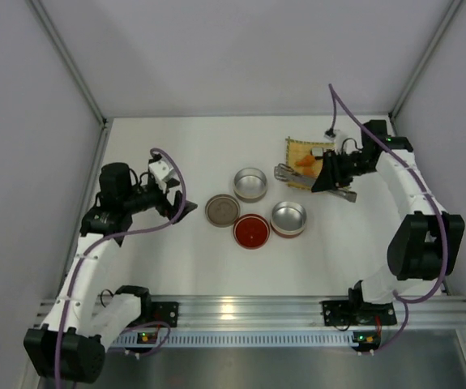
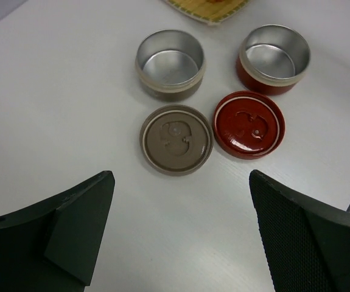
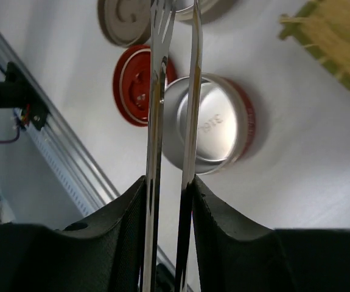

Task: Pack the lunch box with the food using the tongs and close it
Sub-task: Pick up the clamp at the center of the board.

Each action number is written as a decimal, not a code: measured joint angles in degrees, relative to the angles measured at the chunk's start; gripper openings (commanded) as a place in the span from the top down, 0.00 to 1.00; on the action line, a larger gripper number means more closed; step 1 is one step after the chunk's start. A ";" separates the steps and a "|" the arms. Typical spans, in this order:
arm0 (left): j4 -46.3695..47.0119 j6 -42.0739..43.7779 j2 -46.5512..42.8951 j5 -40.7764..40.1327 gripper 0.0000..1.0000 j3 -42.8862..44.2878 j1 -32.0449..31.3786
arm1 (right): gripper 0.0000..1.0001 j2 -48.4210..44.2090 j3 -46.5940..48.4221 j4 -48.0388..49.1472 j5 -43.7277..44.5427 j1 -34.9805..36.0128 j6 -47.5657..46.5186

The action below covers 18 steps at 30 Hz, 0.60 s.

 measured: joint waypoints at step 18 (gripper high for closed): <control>-3.41 26.12 10.08 -13.81 0.04 12.79 -39.89 | 0.68 0.02 -4.61 0.17 -13.88 19.87 2.60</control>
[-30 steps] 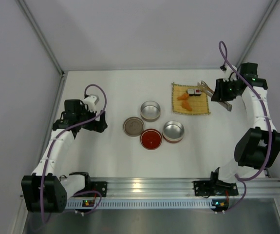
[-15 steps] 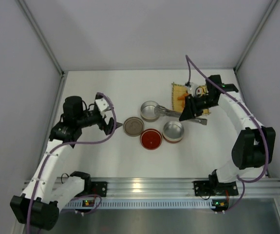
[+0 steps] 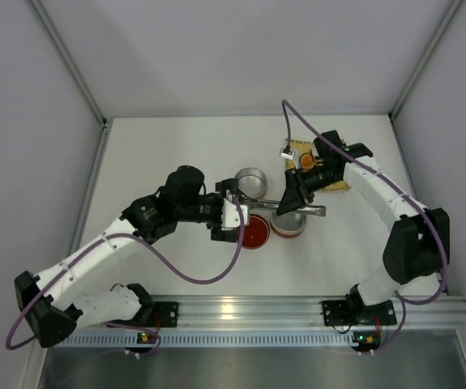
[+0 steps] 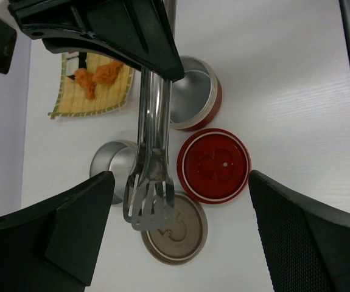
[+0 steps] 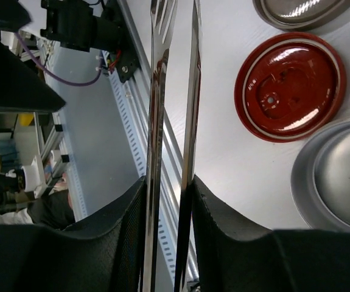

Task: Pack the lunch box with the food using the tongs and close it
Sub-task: Pick up the clamp at the center of the board.

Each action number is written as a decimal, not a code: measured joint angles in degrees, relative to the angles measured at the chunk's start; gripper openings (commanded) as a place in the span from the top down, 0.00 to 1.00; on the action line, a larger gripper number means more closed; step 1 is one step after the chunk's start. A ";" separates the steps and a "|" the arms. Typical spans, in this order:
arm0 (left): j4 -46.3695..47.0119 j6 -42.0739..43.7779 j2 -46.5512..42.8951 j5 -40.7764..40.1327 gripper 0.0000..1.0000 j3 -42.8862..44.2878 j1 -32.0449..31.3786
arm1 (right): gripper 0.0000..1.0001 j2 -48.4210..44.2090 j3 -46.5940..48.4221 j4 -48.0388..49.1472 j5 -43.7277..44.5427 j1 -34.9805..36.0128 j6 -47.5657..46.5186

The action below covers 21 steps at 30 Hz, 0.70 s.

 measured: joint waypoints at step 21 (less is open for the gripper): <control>4.48 2.60 16.11 -18.71 0.32 3.58 -9.97 | 0.67 -4.09 -2.67 1.25 -3.08 6.01 3.96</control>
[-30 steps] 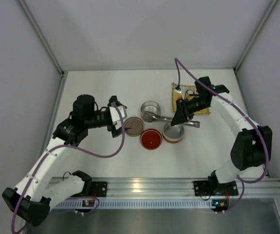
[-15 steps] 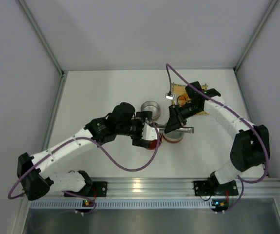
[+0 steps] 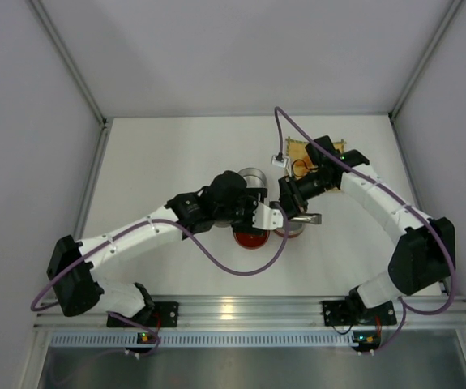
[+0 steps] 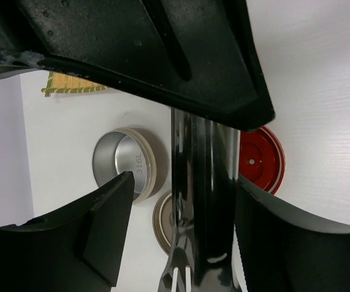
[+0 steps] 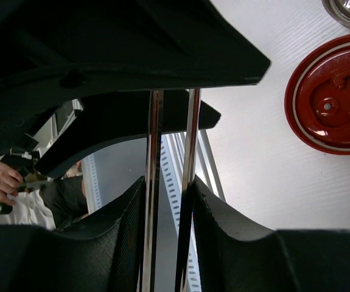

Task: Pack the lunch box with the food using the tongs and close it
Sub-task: Pick up the clamp at the center of the board.

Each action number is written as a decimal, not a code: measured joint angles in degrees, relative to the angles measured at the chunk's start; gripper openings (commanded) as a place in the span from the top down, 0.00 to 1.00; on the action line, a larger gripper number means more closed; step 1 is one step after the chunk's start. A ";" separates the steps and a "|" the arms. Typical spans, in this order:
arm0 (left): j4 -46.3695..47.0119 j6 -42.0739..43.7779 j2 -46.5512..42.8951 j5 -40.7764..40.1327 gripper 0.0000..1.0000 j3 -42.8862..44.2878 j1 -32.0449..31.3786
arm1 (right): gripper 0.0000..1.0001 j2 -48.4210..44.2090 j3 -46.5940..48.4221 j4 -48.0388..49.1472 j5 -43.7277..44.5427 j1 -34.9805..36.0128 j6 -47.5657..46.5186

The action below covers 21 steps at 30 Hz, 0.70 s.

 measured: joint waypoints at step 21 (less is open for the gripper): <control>-5.86 -1.92 4.37 0.79 0.86 5.73 -0.63 | 0.59 -0.76 -0.02 -0.24 -0.09 0.46 -2.54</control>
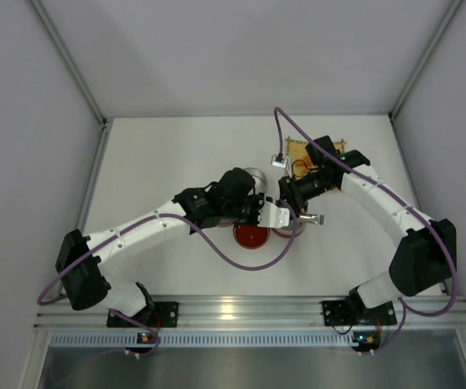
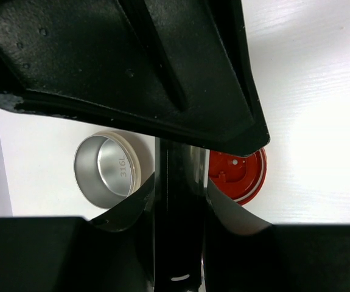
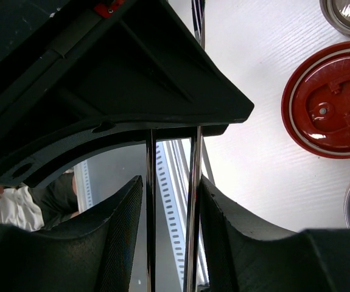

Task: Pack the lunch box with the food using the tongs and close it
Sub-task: Pick up the clamp at the center of the board.

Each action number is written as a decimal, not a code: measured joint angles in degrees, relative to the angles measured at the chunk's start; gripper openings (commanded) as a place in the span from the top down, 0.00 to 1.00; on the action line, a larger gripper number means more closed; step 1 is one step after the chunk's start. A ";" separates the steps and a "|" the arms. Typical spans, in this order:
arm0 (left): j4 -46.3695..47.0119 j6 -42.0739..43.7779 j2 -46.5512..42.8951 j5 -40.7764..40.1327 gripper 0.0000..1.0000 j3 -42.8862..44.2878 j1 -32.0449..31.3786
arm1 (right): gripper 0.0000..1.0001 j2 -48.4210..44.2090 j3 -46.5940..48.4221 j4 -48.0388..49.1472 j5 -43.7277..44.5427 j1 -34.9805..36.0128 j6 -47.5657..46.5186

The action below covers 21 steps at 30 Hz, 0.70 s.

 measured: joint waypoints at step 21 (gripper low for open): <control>2.51 -3.56 -5.92 -2.89 0.02 -0.02 0.44 | 0.87 -0.20 0.02 -1.16 1.42 -2.25 -1.51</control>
